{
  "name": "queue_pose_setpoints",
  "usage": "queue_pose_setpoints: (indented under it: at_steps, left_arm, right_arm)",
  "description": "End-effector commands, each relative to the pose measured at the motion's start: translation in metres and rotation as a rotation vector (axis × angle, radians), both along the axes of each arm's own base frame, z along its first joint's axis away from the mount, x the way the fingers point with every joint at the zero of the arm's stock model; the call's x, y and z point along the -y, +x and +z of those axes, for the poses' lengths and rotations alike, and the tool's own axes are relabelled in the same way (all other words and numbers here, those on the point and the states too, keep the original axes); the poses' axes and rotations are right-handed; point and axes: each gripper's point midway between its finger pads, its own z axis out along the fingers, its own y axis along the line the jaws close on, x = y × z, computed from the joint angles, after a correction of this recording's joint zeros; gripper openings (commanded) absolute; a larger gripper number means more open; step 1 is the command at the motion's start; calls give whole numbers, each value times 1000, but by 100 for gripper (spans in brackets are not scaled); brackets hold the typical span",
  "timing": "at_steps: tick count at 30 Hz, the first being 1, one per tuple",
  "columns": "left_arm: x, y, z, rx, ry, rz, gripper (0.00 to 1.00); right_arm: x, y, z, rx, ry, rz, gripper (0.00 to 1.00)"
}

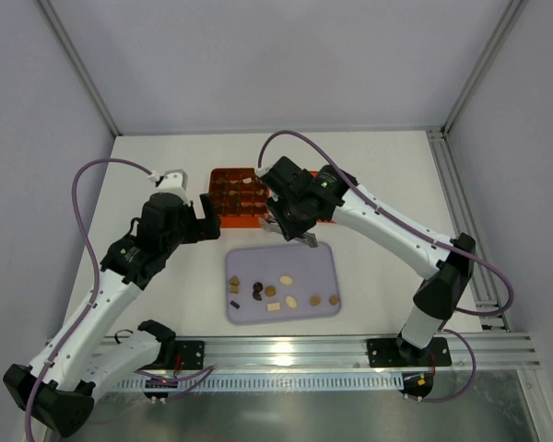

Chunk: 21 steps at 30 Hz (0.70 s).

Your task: Pack the chocolate

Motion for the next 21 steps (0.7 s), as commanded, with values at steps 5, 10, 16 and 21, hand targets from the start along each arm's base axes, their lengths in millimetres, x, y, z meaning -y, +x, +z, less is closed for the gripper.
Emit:
queue_pose_setpoints:
  at_steps: [5, 10, 16, 21]
  left_arm:
    - [2, 3, 9, 38, -26, -5, 100]
    - [1, 3, 9, 38, -22, -2, 100]
    - [0, 4, 9, 39, -19, 6, 100]
    - [0, 4, 8, 36, -19, 5, 100]
  right_arm:
    - [-51, 91, 12, 134, 121, -65, 29]
    - [-70, 114, 2, 152, 113, -61, 29]
    - [-81, 128, -19, 129, 106, -71, 30]
    - [-83, 130, -24, 122, 111, -79, 31]
